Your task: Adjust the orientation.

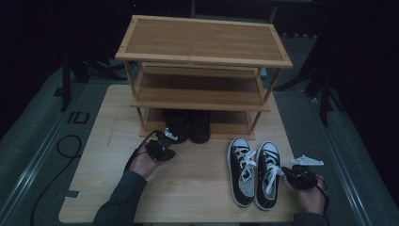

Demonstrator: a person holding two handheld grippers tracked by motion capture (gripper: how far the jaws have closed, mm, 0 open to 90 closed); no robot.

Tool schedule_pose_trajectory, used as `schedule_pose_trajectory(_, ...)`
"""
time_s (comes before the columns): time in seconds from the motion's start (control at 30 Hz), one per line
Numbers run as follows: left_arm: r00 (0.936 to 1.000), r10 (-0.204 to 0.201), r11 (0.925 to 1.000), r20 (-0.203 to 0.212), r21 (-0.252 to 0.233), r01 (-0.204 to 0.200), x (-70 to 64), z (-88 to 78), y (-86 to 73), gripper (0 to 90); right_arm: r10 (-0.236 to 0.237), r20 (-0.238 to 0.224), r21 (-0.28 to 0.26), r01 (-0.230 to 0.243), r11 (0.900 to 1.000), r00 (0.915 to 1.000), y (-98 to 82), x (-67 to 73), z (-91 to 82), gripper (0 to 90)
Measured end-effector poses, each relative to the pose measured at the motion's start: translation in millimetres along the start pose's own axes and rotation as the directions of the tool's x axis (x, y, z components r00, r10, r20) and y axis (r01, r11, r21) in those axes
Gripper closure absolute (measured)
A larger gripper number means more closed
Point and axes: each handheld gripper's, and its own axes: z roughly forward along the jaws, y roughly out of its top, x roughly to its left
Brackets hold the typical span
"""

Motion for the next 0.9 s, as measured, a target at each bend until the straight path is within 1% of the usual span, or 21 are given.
schedule_pose_trajectory(0.07, 1.0000, 0.002, 1.0000, 0.002, 0.001, -0.002, 0.2, -0.1, -0.7, 85.2, -0.005, 0.006, -0.001, 0.005, 1.000, 1.0000, 2.9, 2.2, 2.1, 90.0)
schedule_pose_trajectory(0.13, 1.0000, 0.000, 1.0000, 0.002, 0.001, 0.000, 0.6, 0.0, -1.2, 85.2, -0.012, -0.001, -0.005, 0.012, 1.000, 0.9999, 6.1, 4.8, 3.6, 90.0)
schedule_pose_trajectory(0.23, 1.0000, 0.001, 1.0000, 0.001, 0.002, -0.001, 1.3, 0.0, -2.2, 85.2, -0.022, 0.001, -0.001, 0.022, 1.000, 0.9998, 12.0, 8.1, 7.0, 90.0)
schedule_pose_trajectory(0.37, 1.0000, -0.002, 1.0000, 0.003, 0.003, 0.002, 1.4, 0.3, -3.0, 85.2, -0.021, 0.003, 0.002, 0.021, 1.000, 0.9998, 13.9, 8.8, 8.1, 90.0)
schedule_pose_trajectory(0.4, 1.0000, 0.006, 0.9999, 0.001, 0.011, -0.006, 1.9, 0.1, -3.2, 85.2, -0.019, 0.001, 0.000, 0.019, 1.000, 0.9998, 13.5, 8.5, 8.0, 90.0)
schedule_pose_trajectory(0.43, 1.0000, 0.007, 0.9999, 0.001, 0.010, -0.007, 1.6, 0.1, -3.5, 85.2, -0.010, -0.009, -0.003, 0.010, 1.000, 0.9999, 12.4, 8.0, 7.2, 90.0)
schedule_pose_trajectory(0.5, 1.0000, 0.004, 1.0000, 0.001, 0.004, -0.004, 1.3, -1.2, -4.3, 85.2, -0.012, -0.025, 0.000, 0.012, 1.000, 0.9996, 11.0, 8.1, 4.4, 90.0)
schedule_pose_trajectory(0.53, 1.0000, 0.004, 1.0000, 0.001, 0.004, -0.004, 1.3, -1.2, -4.3, 85.2, -0.012, -0.025, 0.000, 0.012, 1.000, 0.9996, 11.0, 8.1, 4.4, 90.0)
schedule_pose_trajectory(0.57, 1.0000, -0.002, 1.0000, 0.001, 0.000, 0.002, 1.3, -2.3, -5.1, 85.2, -0.022, -0.032, 0.004, 0.022, 1.000, 0.9992, 9.9, 8.6, 2.2, 90.0)
schedule_pose_trajectory(0.6, 1.0000, 0.009, 0.9999, -0.001, 0.009, -0.009, 2.5, -3.3, -5.3, 85.2, -0.031, -0.046, 0.009, 0.032, 0.999, 0.9984, 7.8, 9.8, -1.8, 90.0)
schedule_pose_trajectory(0.63, 1.0000, 0.009, 0.9999, -0.003, 0.009, -0.009, 2.9, -3.6, -5.6, 85.2, -0.037, -0.052, 0.011, 0.038, 0.999, 0.9979, 6.8, 10.5, -3.5, 90.0)
schedule_pose_trajectory(0.67, 1.0000, -0.001, 1.0000, -0.003, 0.003, 0.001, 2.6, -3.5, -6.0, 85.2, -0.043, -0.060, 0.016, 0.044, 0.999, 0.9973, 5.8, 11.4, -5.5, 90.0)
schedule_pose_trajectory(0.8, 1.0000, -0.004, 1.0000, 0.000, 0.001, 0.004, 3.2, -3.7, -6.3, 85.2, -0.054, -0.103, 0.023, 0.056, 0.998, 0.9932, 3.2, 12.5, -13.0, 90.0)
schedule_pose_trajectory(0.83, 1.0000, 0.005, 0.9999, -0.001, 0.010, -0.005, 3.8, -3.8, -5.9, 85.2, -0.059, -0.106, 0.024, 0.062, 0.998, 0.9926, 3.0, 12.9, -13.7, 90.0)
schedule_pose_trajectory(0.9, 1.0000, -0.001, 1.0000, 0.004, 0.002, 0.001, 2.1, -1.5, -5.3, 85.2, -0.058, -0.117, 0.025, 0.061, 0.998, 0.9914, 2.8, 14.4, -14.2, 90.0)
